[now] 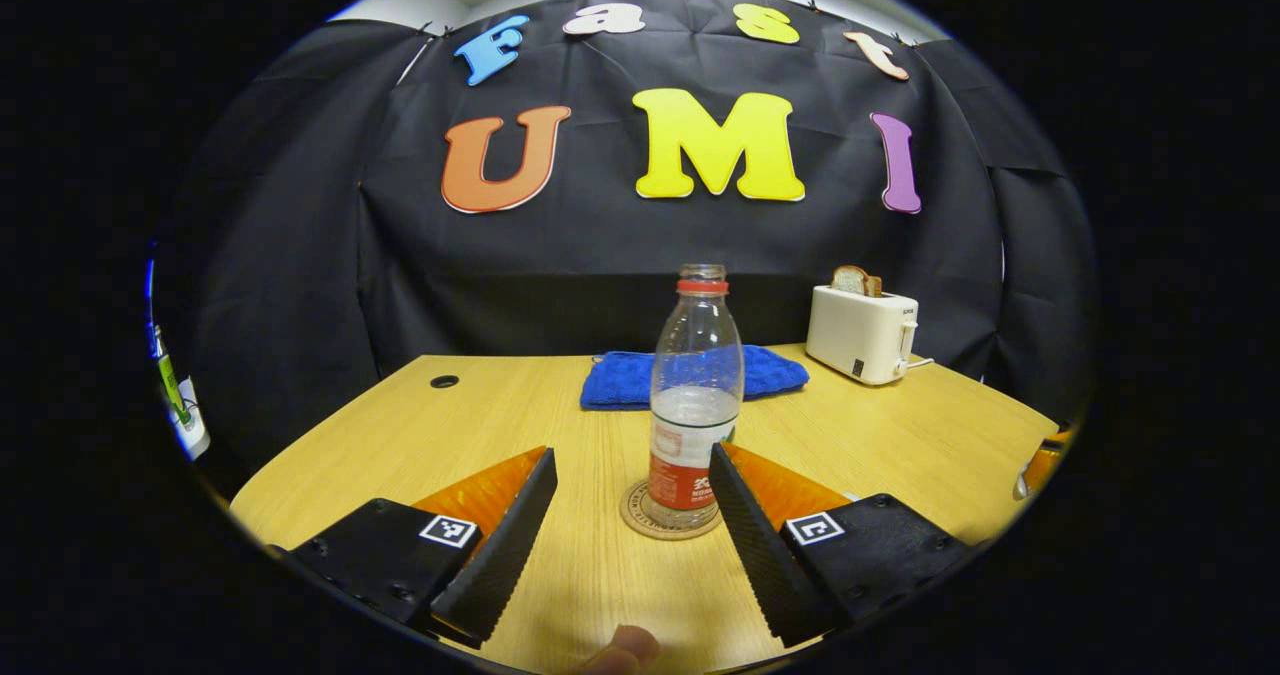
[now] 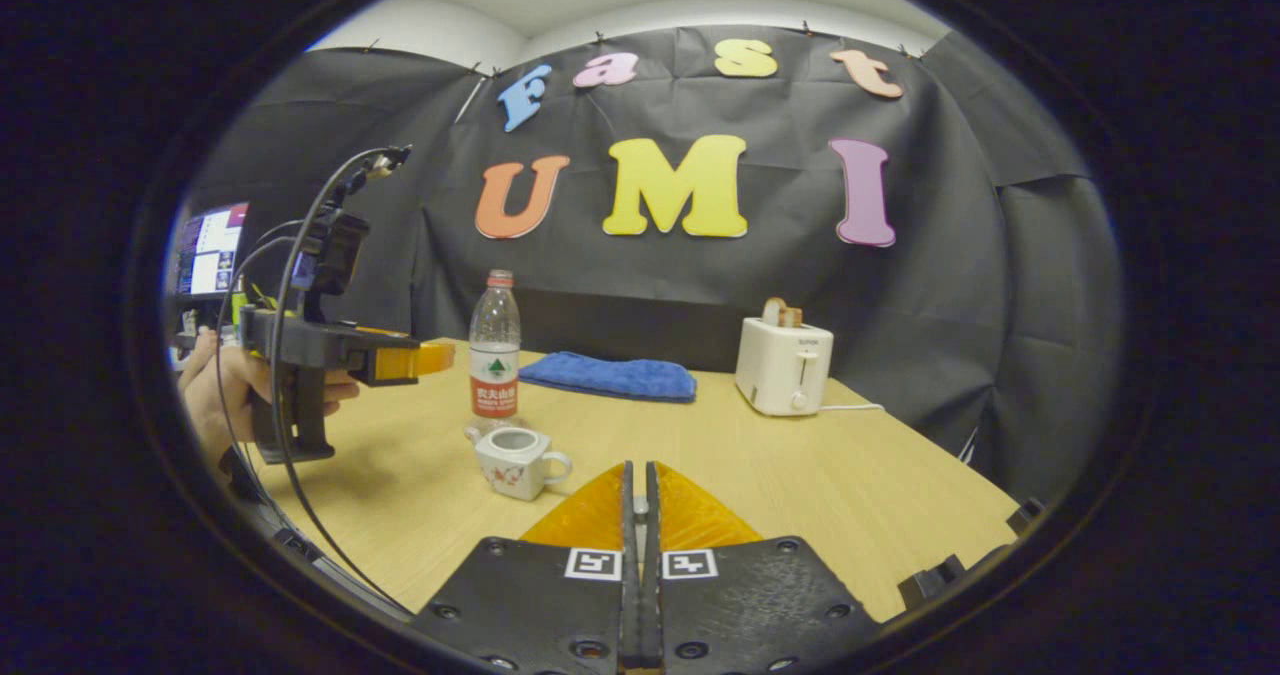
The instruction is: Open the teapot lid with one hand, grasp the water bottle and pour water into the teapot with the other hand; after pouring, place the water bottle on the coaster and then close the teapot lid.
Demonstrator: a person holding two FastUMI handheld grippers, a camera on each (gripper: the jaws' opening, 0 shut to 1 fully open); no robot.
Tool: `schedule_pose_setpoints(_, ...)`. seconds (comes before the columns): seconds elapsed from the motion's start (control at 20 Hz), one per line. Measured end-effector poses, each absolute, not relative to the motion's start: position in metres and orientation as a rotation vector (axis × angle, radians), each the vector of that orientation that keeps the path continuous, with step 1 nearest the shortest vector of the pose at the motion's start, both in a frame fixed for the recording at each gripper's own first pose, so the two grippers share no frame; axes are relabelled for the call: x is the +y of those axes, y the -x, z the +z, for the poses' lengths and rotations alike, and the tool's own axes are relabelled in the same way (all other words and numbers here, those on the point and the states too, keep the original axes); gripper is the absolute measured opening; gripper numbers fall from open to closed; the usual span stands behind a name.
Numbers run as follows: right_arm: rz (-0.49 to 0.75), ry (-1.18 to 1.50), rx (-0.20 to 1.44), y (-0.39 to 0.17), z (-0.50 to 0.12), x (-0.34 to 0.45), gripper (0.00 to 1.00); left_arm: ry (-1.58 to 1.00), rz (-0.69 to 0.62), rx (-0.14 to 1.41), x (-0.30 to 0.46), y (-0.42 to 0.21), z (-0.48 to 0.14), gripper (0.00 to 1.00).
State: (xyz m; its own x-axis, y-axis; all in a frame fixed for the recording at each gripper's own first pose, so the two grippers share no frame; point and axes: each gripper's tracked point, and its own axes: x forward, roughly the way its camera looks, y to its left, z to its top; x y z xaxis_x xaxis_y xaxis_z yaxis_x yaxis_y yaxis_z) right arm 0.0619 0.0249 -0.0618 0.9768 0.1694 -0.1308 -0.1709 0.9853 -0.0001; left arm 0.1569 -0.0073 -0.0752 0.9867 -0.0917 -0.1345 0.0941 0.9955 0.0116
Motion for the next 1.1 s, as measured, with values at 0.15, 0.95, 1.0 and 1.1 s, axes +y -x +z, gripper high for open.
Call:
schedule_pose_setpoints(0.15, 0.218, 0.015, 0.119, -0.076, -0.053, 0.043, 0.00, 0.026, -0.064, 0.111, 0.011, -0.119, -0.076, 0.96)
schedule_pose_setpoints(0.95, 0.376, -0.015, 0.154, -0.135, -0.041, 0.140, 0.00, 0.037, -0.061, 0.054, 0.040, -0.016, -0.027, 0.96)
schedule_pose_setpoints(1.0, 0.377, -0.011, 0.161, -0.139, -0.043, 0.145, 0.00, 0.035, -0.060, 0.048, 0.042, -0.013, -0.023, 0.96)
schedule_pose_setpoints(1.1, 0.374, -0.009, 0.168, -0.143, -0.048, 0.151, 0.00, 0.026, -0.062, 0.046, 0.044, -0.011, -0.020, 0.96)
